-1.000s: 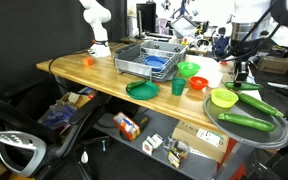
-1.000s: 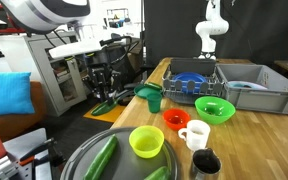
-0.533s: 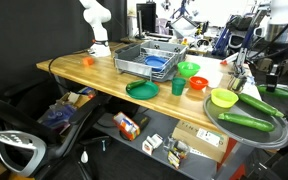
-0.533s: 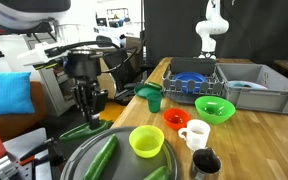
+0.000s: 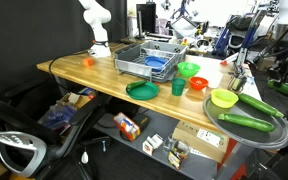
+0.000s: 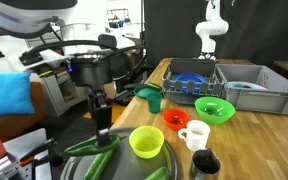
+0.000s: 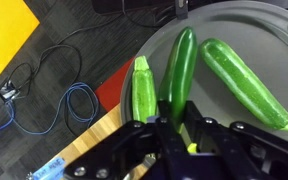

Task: Remove the small pepper from the dark green plate and put it on the grey plate

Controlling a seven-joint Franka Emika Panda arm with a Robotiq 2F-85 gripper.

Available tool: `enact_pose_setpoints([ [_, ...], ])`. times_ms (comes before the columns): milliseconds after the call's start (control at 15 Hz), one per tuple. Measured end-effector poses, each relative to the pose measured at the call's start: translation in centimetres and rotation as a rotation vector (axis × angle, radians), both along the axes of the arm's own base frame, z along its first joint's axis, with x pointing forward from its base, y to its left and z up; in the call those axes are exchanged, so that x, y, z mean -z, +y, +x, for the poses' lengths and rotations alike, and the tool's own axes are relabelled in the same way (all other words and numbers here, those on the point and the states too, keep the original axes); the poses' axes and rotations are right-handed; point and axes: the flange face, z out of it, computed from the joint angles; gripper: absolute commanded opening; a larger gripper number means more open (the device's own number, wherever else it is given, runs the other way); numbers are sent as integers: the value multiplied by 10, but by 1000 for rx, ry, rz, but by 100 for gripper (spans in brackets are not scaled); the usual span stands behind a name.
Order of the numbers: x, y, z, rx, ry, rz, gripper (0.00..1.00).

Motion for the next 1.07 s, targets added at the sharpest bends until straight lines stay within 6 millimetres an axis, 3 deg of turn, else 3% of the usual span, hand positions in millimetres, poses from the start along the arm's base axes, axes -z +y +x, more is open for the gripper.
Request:
enact_pose_setpoints([
  [67,5,0,-1,13,7,-3,21],
  [267,18,4,1,15,12,2,21],
  [533,19,4,2,15,10,2,21],
  [600,19,4,2,15,10,2,5],
  [867,21,4,3,19,13,10,5],
  [1067,33,1,12,28,-6,40,5],
])
